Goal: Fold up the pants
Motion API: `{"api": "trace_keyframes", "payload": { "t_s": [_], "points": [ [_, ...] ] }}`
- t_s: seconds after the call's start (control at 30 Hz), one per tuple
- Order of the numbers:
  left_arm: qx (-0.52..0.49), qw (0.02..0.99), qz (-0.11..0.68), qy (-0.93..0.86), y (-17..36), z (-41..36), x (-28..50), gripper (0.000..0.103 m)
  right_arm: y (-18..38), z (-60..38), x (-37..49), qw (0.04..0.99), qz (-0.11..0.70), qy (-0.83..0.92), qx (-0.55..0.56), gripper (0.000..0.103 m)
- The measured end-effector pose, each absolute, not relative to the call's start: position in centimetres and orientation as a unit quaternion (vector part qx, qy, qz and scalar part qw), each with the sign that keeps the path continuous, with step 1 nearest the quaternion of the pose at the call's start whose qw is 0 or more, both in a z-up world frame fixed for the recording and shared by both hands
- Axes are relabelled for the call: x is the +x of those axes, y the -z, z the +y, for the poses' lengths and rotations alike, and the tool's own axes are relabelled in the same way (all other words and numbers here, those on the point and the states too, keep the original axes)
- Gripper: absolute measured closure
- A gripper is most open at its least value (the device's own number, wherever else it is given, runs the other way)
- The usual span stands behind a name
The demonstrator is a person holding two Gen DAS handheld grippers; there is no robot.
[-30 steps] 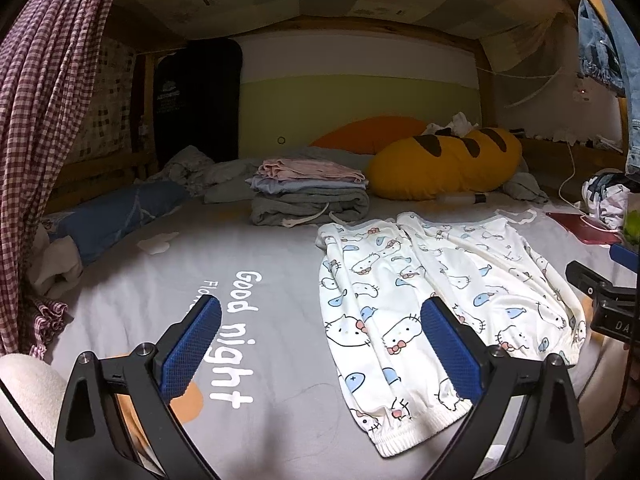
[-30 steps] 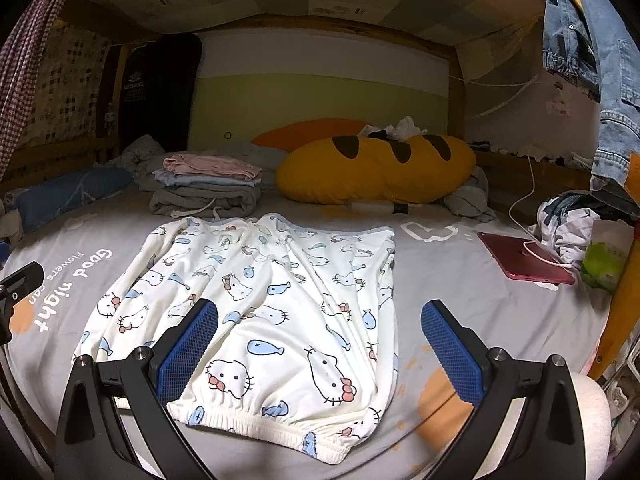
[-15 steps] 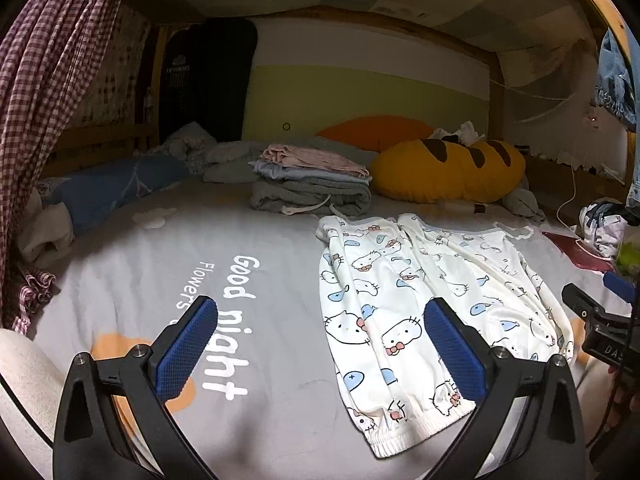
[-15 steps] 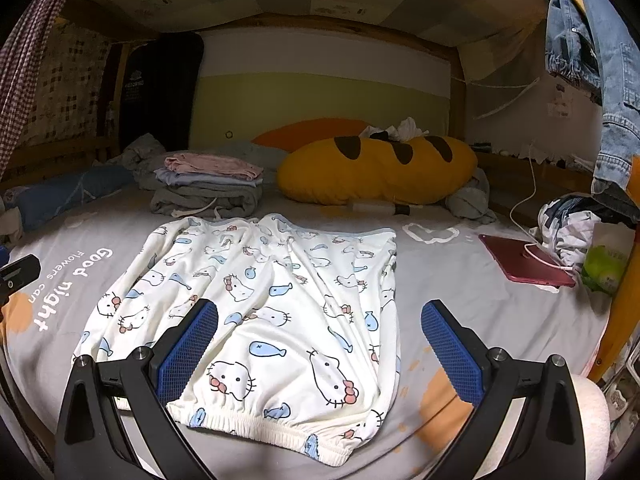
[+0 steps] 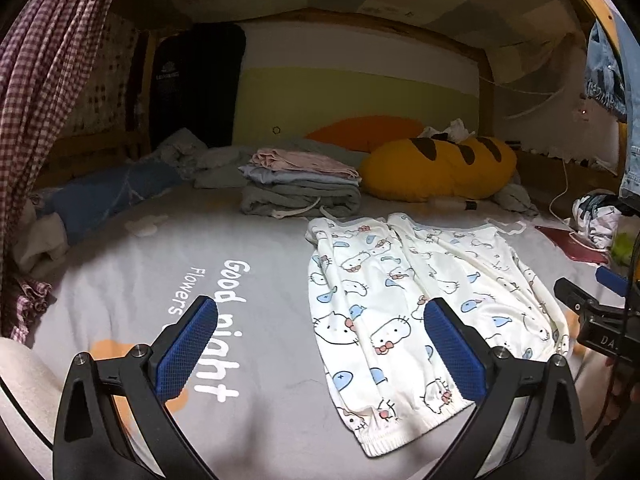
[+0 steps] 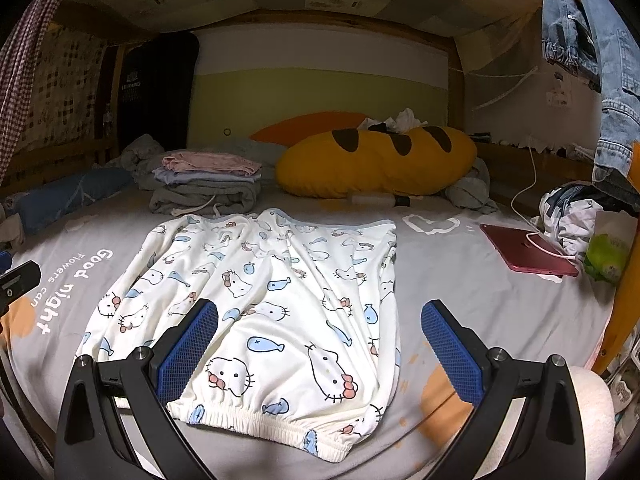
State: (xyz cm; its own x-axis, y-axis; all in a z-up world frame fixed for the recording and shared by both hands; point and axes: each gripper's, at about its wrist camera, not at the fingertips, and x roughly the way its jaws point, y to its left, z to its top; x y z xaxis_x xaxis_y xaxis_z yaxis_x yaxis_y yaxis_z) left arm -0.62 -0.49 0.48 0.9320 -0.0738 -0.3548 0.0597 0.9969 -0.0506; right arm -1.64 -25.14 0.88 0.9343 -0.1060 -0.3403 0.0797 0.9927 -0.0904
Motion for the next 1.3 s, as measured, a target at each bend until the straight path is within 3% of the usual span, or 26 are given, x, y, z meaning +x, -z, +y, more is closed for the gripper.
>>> {"api": "trace_keyframes", "payload": {
  "t_s": [1.3],
  "points": [
    [0.012,0.984,0.175,0.019,-0.4,-1.4,-0.8,0.001,-0.8,-24.8,-2.0,0.983,0.169,0.048,-0.054,0.001]
  ]
}}
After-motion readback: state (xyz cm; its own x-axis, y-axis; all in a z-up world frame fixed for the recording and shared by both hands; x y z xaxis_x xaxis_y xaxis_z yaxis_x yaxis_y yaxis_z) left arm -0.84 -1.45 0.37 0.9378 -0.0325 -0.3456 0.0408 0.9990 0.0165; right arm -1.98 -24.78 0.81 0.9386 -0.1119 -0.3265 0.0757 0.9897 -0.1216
